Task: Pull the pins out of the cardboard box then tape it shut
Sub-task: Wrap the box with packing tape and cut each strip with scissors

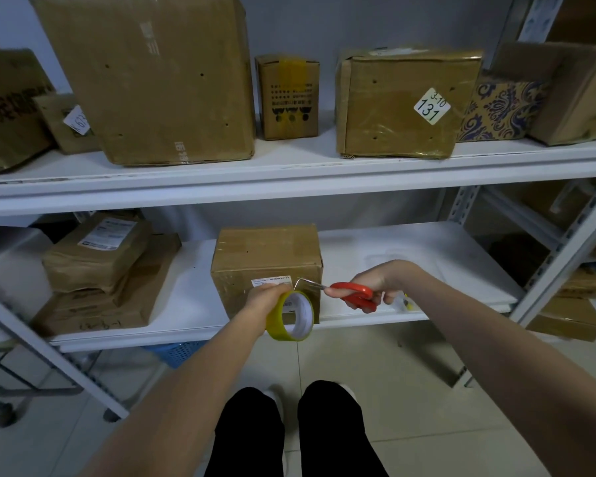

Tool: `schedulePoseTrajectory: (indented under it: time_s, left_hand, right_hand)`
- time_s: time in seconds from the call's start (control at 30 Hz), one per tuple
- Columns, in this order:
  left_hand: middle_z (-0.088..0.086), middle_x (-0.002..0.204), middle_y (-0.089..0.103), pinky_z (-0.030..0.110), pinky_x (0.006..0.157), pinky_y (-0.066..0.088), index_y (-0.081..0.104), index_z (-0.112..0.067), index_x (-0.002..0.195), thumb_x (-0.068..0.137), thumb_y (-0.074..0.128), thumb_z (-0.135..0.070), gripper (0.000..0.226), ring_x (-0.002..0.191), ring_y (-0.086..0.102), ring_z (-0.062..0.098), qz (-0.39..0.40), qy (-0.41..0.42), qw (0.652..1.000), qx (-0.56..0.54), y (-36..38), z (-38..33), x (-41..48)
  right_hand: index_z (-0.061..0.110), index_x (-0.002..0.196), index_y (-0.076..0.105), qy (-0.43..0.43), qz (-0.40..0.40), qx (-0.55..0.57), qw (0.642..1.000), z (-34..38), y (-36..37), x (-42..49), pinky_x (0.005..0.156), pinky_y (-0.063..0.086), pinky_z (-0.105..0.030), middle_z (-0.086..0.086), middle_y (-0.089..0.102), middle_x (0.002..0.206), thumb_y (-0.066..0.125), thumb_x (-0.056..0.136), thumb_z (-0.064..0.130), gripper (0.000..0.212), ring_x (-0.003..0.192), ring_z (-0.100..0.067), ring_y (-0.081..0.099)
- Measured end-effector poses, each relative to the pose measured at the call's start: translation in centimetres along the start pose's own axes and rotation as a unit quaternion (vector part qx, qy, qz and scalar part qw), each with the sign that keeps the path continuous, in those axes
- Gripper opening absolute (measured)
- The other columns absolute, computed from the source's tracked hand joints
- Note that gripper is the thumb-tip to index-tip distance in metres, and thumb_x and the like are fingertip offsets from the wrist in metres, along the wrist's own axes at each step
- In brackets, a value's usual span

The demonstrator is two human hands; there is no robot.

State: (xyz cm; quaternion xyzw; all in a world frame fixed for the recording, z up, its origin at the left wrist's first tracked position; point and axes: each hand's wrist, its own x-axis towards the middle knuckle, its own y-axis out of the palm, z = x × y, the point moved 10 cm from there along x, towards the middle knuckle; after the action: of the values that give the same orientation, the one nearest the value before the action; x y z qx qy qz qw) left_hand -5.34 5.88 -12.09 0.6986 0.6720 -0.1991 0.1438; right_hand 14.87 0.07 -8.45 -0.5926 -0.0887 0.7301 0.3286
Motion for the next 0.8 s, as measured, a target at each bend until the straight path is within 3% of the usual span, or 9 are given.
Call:
schedulePoseTrajectory:
  time_s: [0.07, 0.17, 0.3, 0.4, 0.5, 0.57, 0.67, 0.8]
  left_hand:
    - [0.010, 0.101, 0.067, 0.038, 0.097, 0.049, 0.065, -0.016, 0.081, 0.078, 0.070, -0.018, 0.007, 0.095, 0.063, 0.025, 0.007, -0.004, 1.000, 0.010, 0.1, 0.1, 0.0]
    - [0.014, 0.108, 0.068, 0.045, 0.098, 0.050, 0.068, -0.015, 0.088, 0.060, 0.072, -0.027, 0.031, 0.101, 0.065, 0.028, 0.030, -0.015, 0.999, 0.003, 0.2, 0.7, 1.0]
    - [0.017, 0.107, 0.067, 0.044, 0.090, 0.054, 0.065, -0.009, 0.094, 0.077, 0.067, -0.015, 0.018, 0.099, 0.065, 0.030, 0.034, -0.026, 0.999, -0.011, 0.0, 0.2, 0.3]
    - [0.018, 0.111, 0.066, 0.039, 0.088, 0.054, 0.064, -0.007, 0.105, 0.077, 0.068, -0.015, 0.029, 0.101, 0.065, 0.029, 0.029, -0.030, 0.999, 0.001, -0.1, -0.1, 0.5]
    - [0.015, 0.116, 0.064, 0.039, 0.099, 0.049, 0.063, -0.007, 0.110, 0.064, 0.071, -0.026, 0.050, 0.107, 0.062, 0.027, 0.000, -0.028, 0.999, 0.045, -0.6, -0.7, 0.7]
    - [0.010, 0.111, 0.063, 0.036, 0.101, 0.047, 0.062, -0.007, 0.110, 0.071, 0.073, -0.024, 0.044, 0.104, 0.060, 0.023, -0.010, -0.025, 0.996, 0.079, -0.7, -1.4, -0.1]
    - [0.004, 0.100, 0.060, 0.030, 0.087, 0.047, 0.063, -0.010, 0.106, 0.079, 0.073, -0.019, 0.031, 0.095, 0.058, 0.020, -0.048, 0.007, 0.989, 0.141, -1.5, -2.1, 0.4]
    - [0.003, 0.112, 0.066, 0.025, 0.077, 0.045, 0.067, -0.013, 0.111, 0.078, 0.071, -0.027, 0.036, 0.103, 0.062, 0.022, -0.071, 0.055, 0.943, 0.320, -2.6, -2.6, -0.1]
  right_hand:
    - [0.020, 0.081, 0.044, -0.007, -0.004, -0.004, 1.000, 0.9, 0.1, 0.4, 0.061, 0.026, -0.029, 0.001, 0.048, 0.067, 0.033, 0.073, 0.087, 0.069, 0.061, -0.015, 0.034]
    - [0.019, 0.078, 0.044, -0.025, -0.011, -0.001, 1.000, 2.2, 0.3, 1.3, 0.061, 0.026, -0.029, 0.000, 0.048, 0.066, 0.035, 0.073, 0.087, 0.069, 0.060, -0.015, 0.033]
    - [0.018, 0.072, 0.049, -0.066, -0.061, 0.013, 0.996, 2.5, -0.5, 1.8, 0.055, 0.026, -0.025, 0.000, 0.054, 0.064, 0.042, 0.072, 0.085, 0.068, 0.055, -0.013, 0.037]
    - [0.016, 0.069, 0.053, -0.085, -0.112, -0.003, 0.990, 2.3, -1.6, 1.8, 0.053, 0.030, -0.023, 0.002, 0.056, 0.058, 0.046, 0.076, 0.080, 0.064, 0.050, -0.011, 0.043]
    - [0.012, 0.071, 0.058, -0.109, -0.139, -0.014, 0.984, 2.4, -2.1, 1.7, 0.056, 0.036, -0.023, -0.005, 0.059, 0.065, 0.049, 0.077, 0.076, 0.064, 0.052, -0.012, 0.048]
    - [0.009, 0.072, 0.061, -0.134, -0.156, -0.010, 0.979, 2.7, -2.5, 1.5, 0.059, 0.039, -0.026, -0.008, 0.060, 0.068, 0.050, 0.071, 0.077, 0.069, 0.054, -0.012, 0.050]
    - [0.008, 0.068, 0.061, -0.155, -0.170, 0.002, 0.973, 2.9, -3.1, 1.0, 0.062, 0.042, -0.027, -0.007, 0.060, 0.063, 0.051, 0.061, 0.081, 0.074, 0.052, -0.012, 0.051]
    - [0.010, 0.071, 0.056, -0.111, -0.108, -0.039, 0.987, 2.3, -1.9, 0.9, 0.067, 0.048, -0.026, -0.001, 0.060, 0.062, 0.045, 0.077, 0.077, 0.069, 0.058, -0.011, 0.055]
